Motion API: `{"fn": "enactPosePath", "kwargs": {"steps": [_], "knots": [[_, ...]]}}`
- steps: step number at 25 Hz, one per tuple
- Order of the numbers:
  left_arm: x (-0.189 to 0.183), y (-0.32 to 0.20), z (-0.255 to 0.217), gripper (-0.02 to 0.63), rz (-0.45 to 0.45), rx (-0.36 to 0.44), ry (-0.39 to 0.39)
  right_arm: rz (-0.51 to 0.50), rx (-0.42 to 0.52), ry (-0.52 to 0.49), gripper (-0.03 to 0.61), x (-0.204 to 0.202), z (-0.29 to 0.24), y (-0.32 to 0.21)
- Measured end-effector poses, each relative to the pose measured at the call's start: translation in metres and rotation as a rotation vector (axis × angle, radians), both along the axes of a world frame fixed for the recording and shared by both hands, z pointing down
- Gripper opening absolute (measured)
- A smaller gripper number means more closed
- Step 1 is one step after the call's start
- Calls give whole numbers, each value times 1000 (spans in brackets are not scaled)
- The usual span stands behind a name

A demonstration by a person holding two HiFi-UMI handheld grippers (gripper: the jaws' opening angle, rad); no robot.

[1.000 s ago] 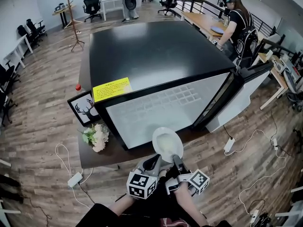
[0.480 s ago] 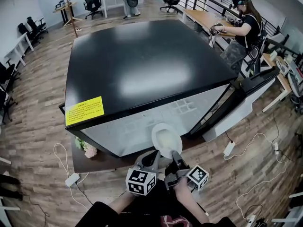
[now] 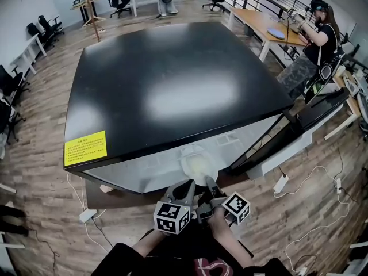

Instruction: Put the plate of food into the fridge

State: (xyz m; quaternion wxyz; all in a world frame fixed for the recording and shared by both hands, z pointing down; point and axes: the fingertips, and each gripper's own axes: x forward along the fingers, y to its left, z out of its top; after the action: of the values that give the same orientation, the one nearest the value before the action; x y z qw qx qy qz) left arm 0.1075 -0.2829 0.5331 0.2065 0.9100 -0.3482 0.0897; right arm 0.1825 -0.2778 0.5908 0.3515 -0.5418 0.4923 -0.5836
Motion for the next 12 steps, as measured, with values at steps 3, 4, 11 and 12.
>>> {"fn": "enactPosePath", "kwargs": {"steps": [3,4,11,12], "knots": [[3,-9,3,8,-17,-7,-7,-2,-11,-9,44,2,6,-10],[4,-12,4,8,-21,-8,-10,-3,-16,-7,44,4,7,-13],[9,-25,5,8,-58,-25,-21,-15,-68,8,46,15,16,-30],[8,-27,6,8,-64,-28,-22,-18,-71,10,46,16,16,-32]]}}
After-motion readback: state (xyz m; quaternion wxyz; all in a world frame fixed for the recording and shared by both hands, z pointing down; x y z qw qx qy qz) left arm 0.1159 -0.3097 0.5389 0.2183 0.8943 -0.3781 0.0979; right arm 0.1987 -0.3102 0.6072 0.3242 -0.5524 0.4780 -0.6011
